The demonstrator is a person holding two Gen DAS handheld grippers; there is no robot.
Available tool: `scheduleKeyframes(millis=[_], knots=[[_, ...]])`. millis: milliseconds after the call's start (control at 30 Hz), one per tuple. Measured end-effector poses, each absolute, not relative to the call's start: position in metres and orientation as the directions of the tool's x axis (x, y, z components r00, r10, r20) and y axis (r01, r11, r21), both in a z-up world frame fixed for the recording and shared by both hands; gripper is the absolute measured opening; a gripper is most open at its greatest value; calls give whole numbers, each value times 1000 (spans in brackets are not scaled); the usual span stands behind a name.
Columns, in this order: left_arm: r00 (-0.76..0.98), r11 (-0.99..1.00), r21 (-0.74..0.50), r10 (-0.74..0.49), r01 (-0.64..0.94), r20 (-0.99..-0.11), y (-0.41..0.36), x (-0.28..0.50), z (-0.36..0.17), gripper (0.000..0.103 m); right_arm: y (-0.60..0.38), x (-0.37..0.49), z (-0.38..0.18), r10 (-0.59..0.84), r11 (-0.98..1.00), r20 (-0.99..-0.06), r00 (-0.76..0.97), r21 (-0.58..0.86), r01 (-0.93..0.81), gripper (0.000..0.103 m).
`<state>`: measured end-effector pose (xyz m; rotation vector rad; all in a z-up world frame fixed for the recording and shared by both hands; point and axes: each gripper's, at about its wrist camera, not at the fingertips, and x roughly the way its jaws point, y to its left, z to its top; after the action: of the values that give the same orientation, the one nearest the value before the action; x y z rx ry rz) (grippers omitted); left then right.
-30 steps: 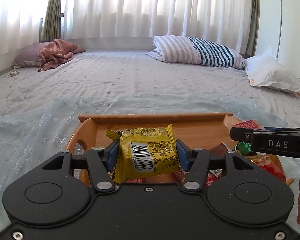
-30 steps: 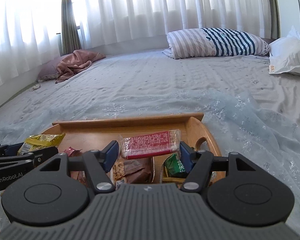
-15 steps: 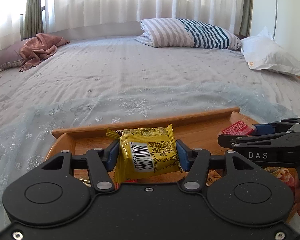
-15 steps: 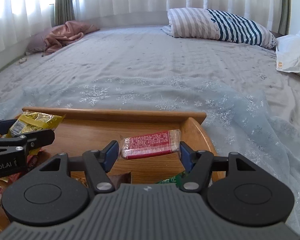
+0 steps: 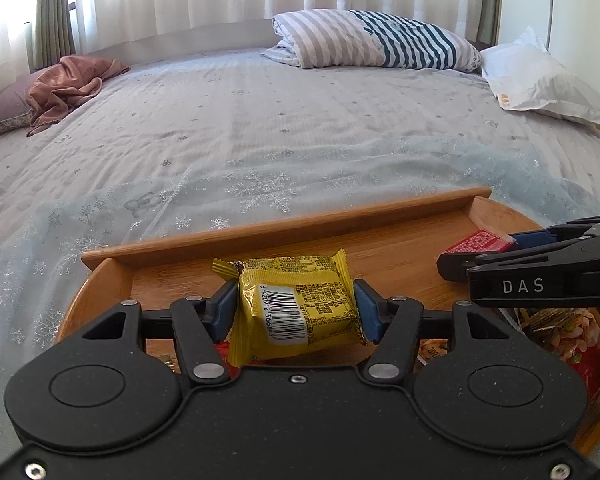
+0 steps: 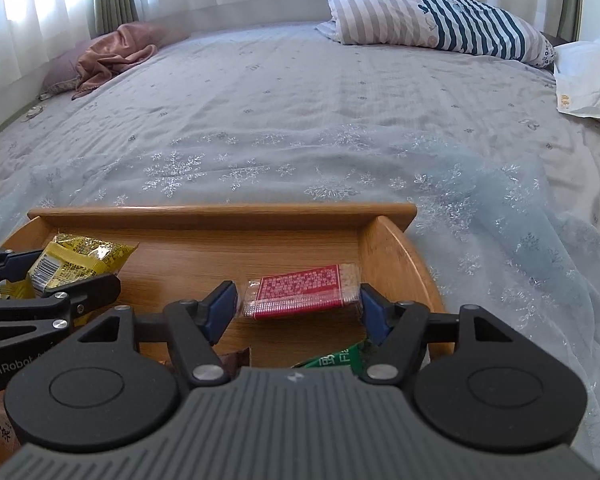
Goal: Organize snacks
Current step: 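Carry the yellow bag and red wafer pack over the tray with both tools, then lower the red wafer pack and yellow bag onto the tray and open both tools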
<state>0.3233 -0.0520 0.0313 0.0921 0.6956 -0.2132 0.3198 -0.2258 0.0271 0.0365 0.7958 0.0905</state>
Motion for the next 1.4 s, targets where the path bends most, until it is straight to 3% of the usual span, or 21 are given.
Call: scheduleKeyframes(millis=[500,833,1267,1400], knots=[[743,975,28,-149,219,-653,-60,329,23,59,-216,325,26,96,994,-723,684,28,-109,75],[738,973,26,-155,228,-656,-60,332,21,60,-212,326,25,87,994,-722,686,18,-108,80],[742,980,7,-146,199,-654,-51,335,22,59,-213,324,34,53,997,-705,708,-5,-79,91],[743,981,1,-148,196,-653,-49,334,23,59,-215,317,45,74,996,-676,733,19,-84,102]])
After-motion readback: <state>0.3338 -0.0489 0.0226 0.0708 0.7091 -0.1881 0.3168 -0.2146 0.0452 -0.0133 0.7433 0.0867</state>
